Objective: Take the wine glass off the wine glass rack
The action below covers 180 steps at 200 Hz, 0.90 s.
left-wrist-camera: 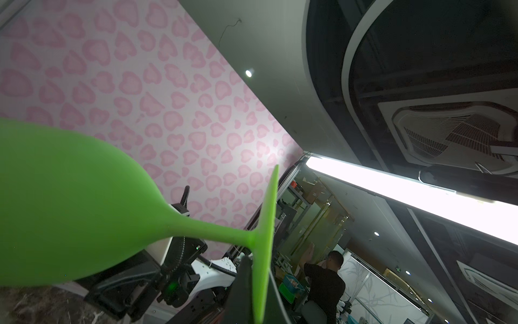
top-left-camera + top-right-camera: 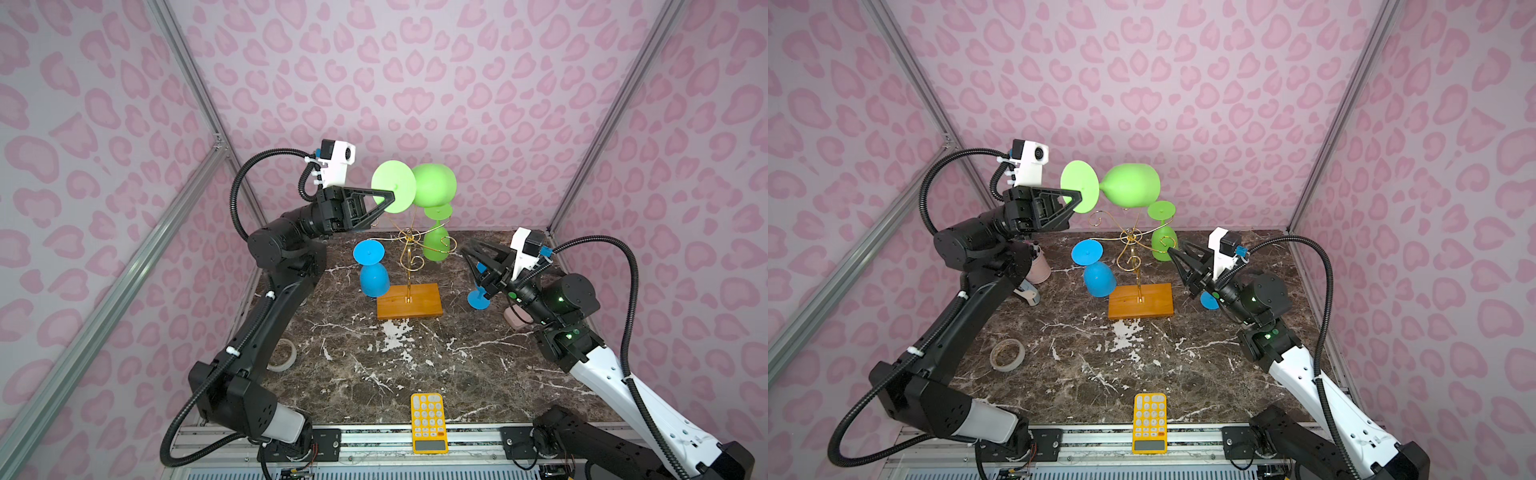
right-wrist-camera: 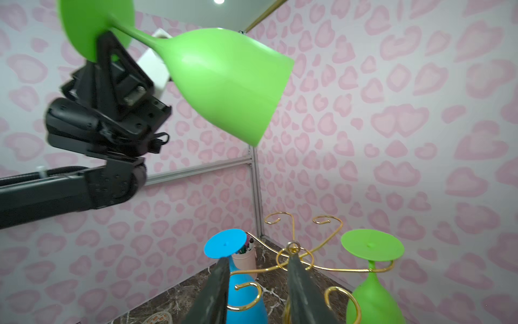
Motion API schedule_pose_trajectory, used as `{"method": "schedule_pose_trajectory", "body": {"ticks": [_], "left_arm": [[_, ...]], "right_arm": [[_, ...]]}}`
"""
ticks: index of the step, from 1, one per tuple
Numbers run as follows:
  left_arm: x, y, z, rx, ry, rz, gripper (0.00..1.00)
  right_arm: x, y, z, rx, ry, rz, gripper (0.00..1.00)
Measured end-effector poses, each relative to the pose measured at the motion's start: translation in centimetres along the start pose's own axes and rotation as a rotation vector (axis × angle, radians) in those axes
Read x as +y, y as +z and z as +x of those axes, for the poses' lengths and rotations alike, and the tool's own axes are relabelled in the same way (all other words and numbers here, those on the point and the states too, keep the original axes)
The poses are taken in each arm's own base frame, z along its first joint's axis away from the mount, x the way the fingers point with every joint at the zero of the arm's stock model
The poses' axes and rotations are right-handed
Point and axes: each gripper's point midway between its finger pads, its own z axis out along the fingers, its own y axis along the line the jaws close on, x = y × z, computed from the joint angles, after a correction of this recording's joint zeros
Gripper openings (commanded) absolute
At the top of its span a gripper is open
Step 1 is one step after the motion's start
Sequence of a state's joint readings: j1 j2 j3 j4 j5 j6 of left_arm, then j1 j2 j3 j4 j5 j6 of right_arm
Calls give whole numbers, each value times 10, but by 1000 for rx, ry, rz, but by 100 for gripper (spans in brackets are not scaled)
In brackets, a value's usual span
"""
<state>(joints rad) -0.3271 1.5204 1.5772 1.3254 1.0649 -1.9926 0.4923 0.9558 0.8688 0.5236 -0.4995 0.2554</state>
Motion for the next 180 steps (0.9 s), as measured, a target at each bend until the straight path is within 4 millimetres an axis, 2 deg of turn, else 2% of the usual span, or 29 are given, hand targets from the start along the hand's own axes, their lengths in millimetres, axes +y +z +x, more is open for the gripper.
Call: {"method": "schedule_pose_trajectory", "body": {"ticks": [14, 45, 90, 129, 151, 180], "left_arm": [[-5, -1, -2, -9, 18, 36, 4], [-30, 0, 4, 11, 116, 116, 4], [-13, -2, 6, 29, 84, 92, 4], [3, -4, 15, 57, 38, 62, 4], [1, -2, 19, 75, 42, 67, 4], [0, 1, 25, 97, 41, 72, 4]], "right_arm": [[4, -2, -8, -31, 11, -35, 35], [23, -5, -25, -86, 11, -143, 35], [33, 4, -46, -134, -1, -231, 34], [20, 17, -58, -133, -38, -246, 32], [6, 24, -64, -123, -48, -270, 30], [-4, 28, -59, -99, -11, -330, 33]]}}
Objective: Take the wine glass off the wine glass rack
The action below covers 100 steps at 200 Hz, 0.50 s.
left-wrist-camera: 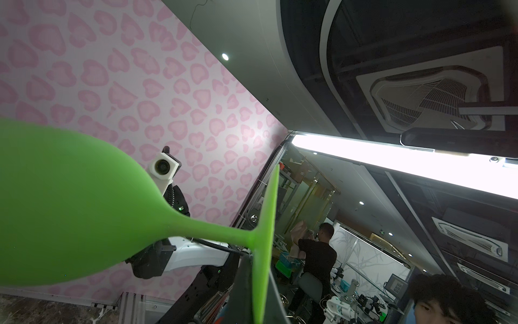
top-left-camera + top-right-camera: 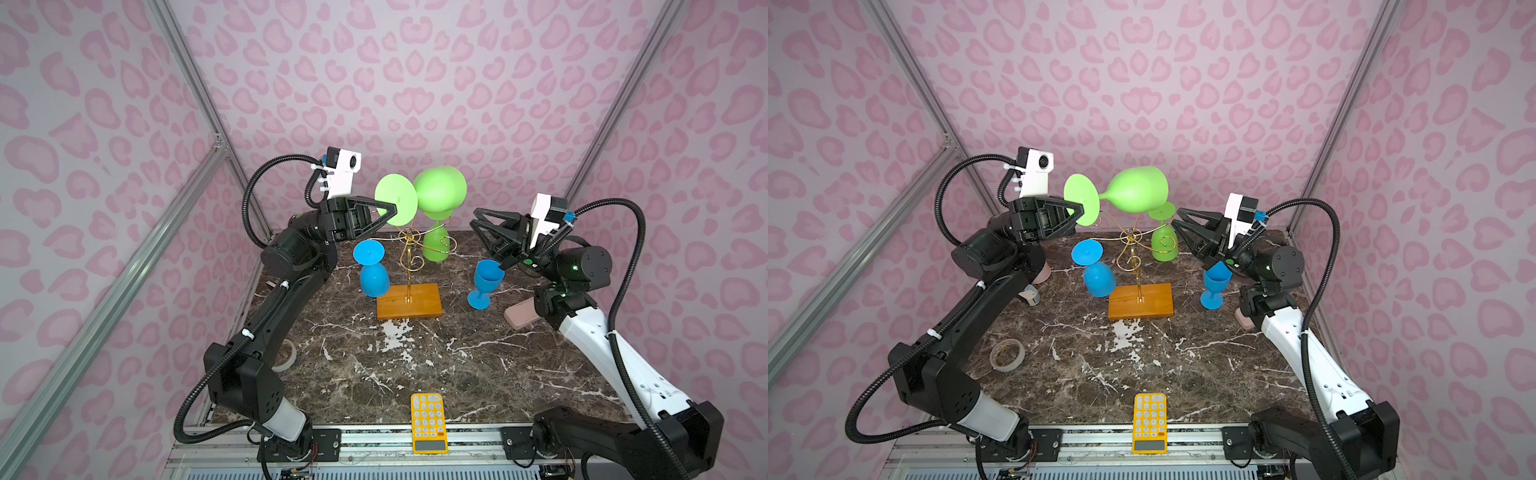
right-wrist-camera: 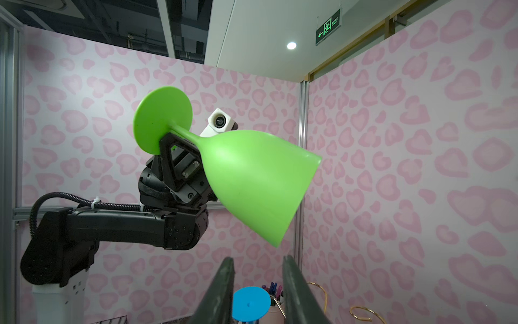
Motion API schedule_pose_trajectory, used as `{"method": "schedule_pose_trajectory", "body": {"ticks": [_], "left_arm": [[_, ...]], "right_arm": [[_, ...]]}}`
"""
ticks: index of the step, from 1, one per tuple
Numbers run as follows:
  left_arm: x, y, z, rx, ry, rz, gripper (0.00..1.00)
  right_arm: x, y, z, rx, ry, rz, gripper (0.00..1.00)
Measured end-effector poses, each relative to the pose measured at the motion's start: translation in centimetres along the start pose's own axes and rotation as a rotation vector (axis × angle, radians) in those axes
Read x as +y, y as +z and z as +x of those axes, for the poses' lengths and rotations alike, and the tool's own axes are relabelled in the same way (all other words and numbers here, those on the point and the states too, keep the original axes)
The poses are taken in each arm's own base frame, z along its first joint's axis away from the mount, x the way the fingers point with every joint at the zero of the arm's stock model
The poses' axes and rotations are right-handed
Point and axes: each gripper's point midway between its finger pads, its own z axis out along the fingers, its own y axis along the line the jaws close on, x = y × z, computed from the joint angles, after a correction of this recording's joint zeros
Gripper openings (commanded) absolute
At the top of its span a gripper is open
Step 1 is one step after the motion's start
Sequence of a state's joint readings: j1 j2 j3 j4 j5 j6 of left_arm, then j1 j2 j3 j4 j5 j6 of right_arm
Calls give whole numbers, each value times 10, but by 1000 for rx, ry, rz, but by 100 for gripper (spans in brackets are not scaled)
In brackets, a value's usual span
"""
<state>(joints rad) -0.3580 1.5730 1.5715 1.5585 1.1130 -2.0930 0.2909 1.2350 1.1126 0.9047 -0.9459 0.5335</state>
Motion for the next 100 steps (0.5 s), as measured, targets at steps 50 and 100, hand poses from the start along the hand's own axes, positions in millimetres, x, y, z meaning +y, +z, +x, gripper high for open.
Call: {"method": "schedule_pose_trajectory", "body": {"ticks": [50, 100], "left_arm": [[-2, 4, 5, 24, 7, 8, 4], [-3, 5, 7, 31, 8, 8, 4]], "right_arm": [[-4, 5, -3, -11, 69, -138, 34], [-16, 4, -8, -58, 128, -209, 35]]}}
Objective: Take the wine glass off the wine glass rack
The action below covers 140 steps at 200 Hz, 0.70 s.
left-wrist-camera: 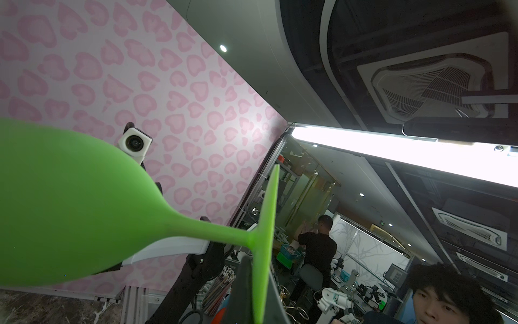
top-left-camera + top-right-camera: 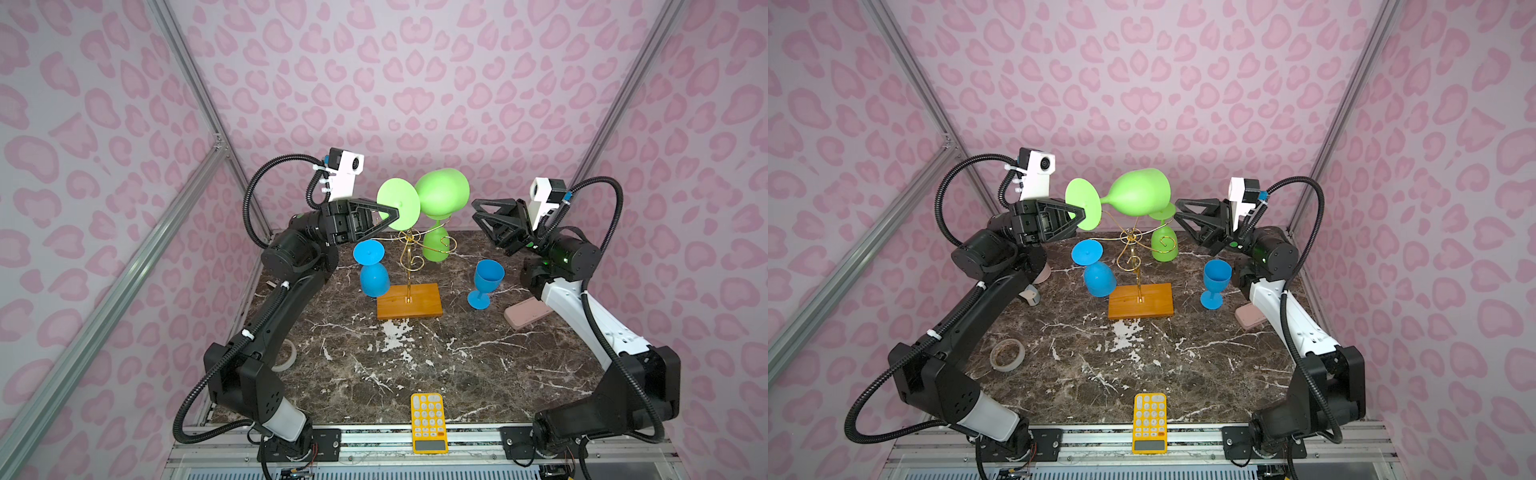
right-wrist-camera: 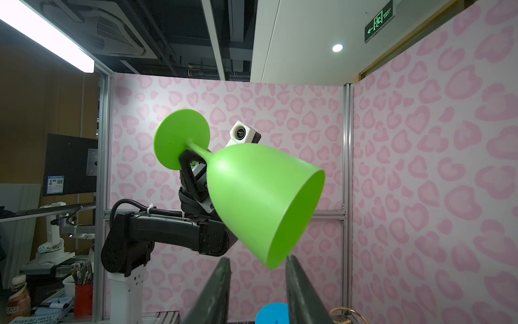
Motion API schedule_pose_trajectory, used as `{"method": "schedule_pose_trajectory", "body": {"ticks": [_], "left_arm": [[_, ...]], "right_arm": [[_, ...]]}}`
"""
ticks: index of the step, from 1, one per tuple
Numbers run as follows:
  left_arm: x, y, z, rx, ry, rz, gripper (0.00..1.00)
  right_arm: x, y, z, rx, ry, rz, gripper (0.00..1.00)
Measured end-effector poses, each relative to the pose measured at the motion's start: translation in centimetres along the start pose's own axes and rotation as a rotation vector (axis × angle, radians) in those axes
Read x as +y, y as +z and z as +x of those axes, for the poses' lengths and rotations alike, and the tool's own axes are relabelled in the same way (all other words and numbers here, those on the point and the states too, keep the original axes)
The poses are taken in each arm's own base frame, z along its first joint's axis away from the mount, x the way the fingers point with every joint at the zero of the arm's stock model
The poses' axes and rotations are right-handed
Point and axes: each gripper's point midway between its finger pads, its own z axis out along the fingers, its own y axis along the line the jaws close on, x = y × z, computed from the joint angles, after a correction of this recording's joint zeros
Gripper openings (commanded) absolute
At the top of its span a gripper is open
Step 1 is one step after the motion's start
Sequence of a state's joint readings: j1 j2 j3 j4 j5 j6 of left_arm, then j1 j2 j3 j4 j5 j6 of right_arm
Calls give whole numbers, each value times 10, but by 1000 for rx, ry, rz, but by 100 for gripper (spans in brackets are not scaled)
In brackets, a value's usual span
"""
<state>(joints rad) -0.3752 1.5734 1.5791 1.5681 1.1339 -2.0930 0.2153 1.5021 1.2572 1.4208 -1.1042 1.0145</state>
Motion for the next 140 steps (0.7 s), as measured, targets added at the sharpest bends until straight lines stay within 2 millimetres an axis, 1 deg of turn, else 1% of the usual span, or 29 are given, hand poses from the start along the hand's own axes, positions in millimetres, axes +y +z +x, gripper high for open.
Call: {"method": "schedule_pose_trajectory", "body": {"ticks": [25, 49, 99, 140], "left_arm": [[0, 1, 1, 1, -1, 2, 4], [0, 1, 1, 3, -1, 3, 4], [0, 1, 1, 5, -1, 3, 4], [0, 1, 1, 5, -1, 2, 4]], "right_arm": [[0, 3, 2, -10, 30, -32, 35], [3, 10, 4, -13, 44, -66, 35], [9, 30, 19, 12, 92, -147, 35], [12, 36, 23, 20, 103, -171, 33]]}}
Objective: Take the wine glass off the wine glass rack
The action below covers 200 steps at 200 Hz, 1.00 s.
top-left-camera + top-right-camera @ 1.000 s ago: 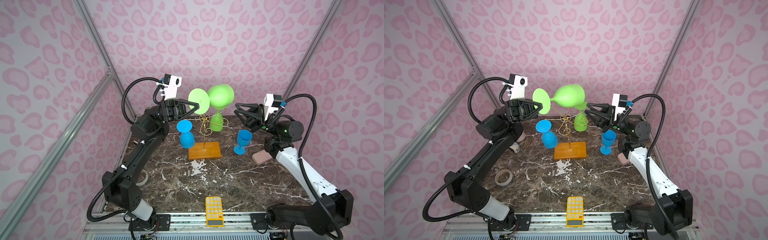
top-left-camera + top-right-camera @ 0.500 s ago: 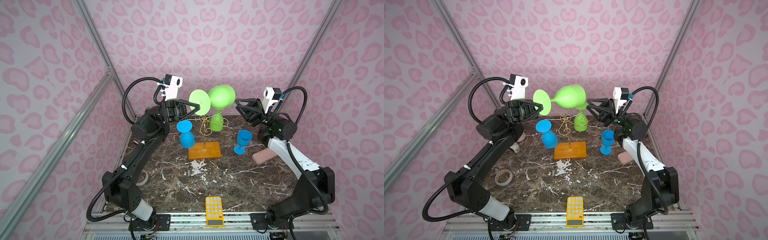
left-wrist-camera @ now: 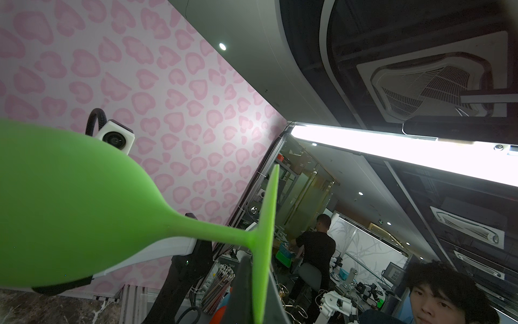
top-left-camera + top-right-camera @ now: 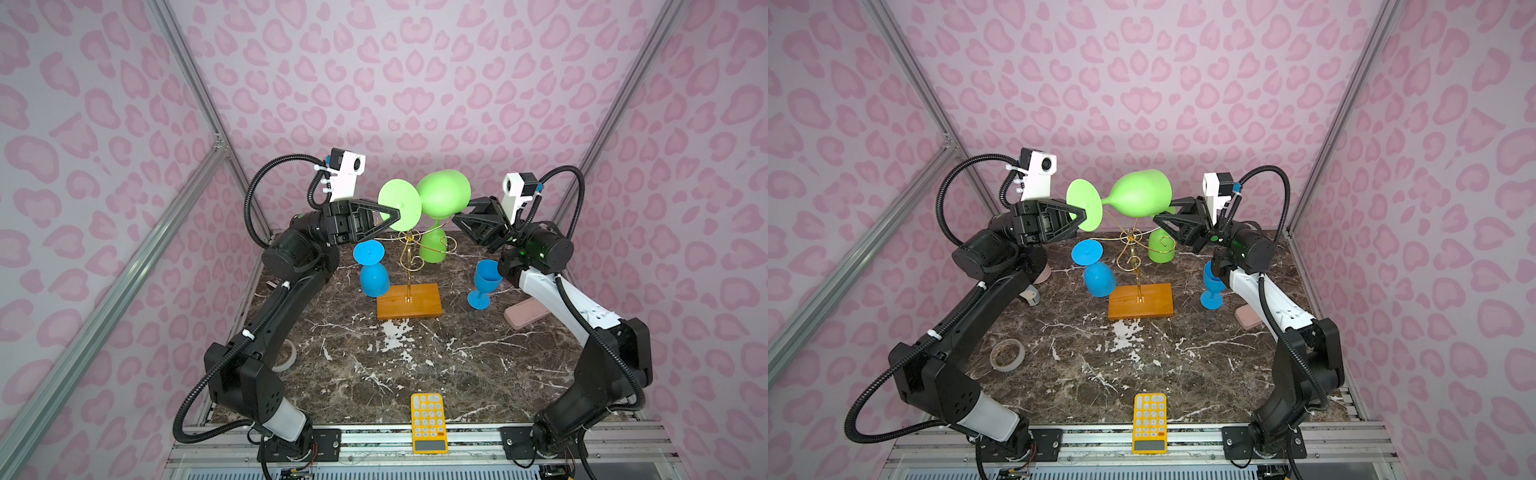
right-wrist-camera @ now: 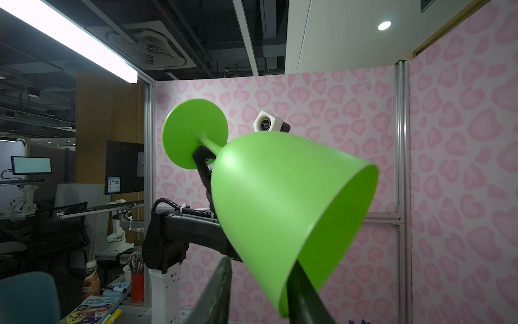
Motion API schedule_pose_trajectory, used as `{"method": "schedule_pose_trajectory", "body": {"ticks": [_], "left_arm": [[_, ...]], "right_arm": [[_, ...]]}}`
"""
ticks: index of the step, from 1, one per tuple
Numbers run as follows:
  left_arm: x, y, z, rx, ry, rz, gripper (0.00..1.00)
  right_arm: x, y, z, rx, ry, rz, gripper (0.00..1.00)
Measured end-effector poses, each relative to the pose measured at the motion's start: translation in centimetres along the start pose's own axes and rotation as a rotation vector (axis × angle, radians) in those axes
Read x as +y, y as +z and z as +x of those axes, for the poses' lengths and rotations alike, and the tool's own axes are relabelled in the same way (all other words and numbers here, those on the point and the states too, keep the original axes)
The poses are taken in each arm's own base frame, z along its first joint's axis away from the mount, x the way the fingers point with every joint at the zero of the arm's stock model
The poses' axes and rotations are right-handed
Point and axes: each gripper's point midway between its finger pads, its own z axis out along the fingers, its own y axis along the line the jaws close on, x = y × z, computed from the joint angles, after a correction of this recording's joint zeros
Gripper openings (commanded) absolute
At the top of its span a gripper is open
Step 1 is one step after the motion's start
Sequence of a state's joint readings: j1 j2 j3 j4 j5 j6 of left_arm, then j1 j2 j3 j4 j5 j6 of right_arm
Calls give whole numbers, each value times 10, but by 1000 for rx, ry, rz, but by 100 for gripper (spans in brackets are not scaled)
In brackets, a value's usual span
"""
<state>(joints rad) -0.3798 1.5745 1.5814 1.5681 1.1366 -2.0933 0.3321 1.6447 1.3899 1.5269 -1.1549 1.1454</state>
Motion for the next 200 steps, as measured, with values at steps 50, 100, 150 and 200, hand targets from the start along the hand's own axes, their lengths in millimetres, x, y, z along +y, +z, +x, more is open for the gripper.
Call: {"method": "schedule_pose_trajectory", "body": {"ticks": [50, 100, 150, 200], "left_arm": [[1, 0, -3, -14, -5, 6, 4], [-2, -2, -12, -64, -5, 28, 11], [-2, -7, -17, -86, 2, 24, 41], [2, -10, -11, -56, 3, -11, 59]], "right_arm": [[6, 6, 4, 19, 5, -29, 26], [20, 8, 5, 39, -32, -59, 10], [38, 8, 4, 54, -57, -85, 1], [40, 9, -4, 19, -60, -67, 0]]}}
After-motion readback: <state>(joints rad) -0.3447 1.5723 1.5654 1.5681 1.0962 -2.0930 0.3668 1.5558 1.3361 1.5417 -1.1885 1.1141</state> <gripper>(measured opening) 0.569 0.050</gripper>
